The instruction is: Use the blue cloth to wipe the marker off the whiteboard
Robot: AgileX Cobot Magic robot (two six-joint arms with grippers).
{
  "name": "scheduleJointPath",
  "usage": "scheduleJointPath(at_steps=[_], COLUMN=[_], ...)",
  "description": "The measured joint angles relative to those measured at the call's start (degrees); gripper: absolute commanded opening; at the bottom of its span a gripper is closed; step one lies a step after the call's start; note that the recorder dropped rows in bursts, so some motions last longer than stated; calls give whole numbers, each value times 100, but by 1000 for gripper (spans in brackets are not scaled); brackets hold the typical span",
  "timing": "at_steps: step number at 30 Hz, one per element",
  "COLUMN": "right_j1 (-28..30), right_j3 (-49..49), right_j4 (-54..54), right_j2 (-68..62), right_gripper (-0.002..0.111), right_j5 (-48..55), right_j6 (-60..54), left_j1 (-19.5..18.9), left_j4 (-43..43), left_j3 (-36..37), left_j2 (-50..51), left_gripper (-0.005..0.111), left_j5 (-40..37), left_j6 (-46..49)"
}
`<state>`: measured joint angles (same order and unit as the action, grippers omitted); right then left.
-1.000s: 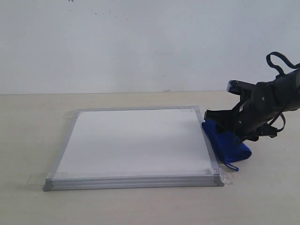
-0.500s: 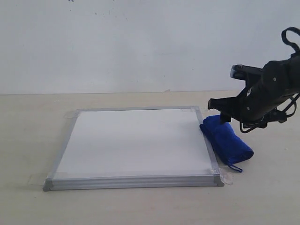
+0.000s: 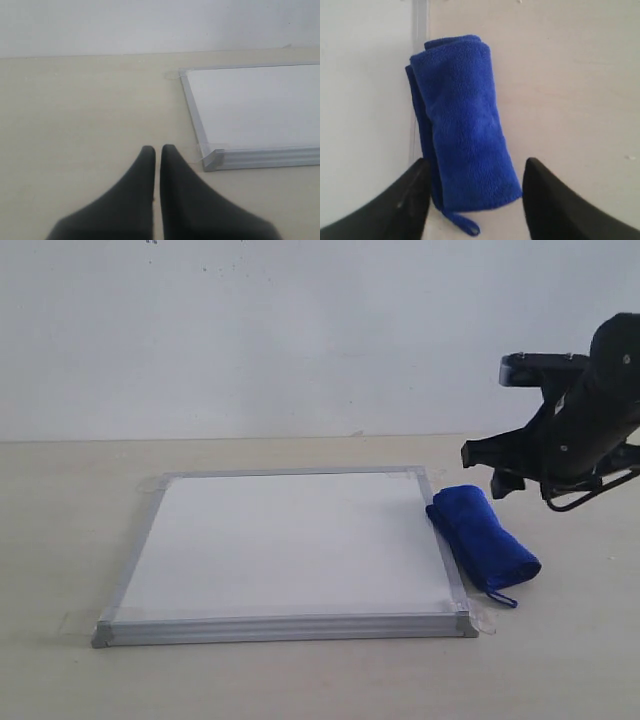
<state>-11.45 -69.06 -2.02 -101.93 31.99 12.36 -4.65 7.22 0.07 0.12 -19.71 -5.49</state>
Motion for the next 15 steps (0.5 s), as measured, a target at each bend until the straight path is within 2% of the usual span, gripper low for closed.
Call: scheduleJointPath(at_steps=[3, 8, 15], right_j1=[0, 0, 0], right_j3=[0, 109, 521], right_j4=[0, -12, 270], right_j2=[422, 1274, 3027], right_gripper=[-1, 0, 0], right_j5=[568, 1460, 2034], right_j6=[-365, -721, -784], left_j1=[0, 0, 0], left_j4=[0, 0, 0], left_j3=[0, 0, 0], left_j2=[0, 0, 0], left_gripper=[4, 4, 4], left_j5=[0, 0, 0], left_j6=[0, 0, 0])
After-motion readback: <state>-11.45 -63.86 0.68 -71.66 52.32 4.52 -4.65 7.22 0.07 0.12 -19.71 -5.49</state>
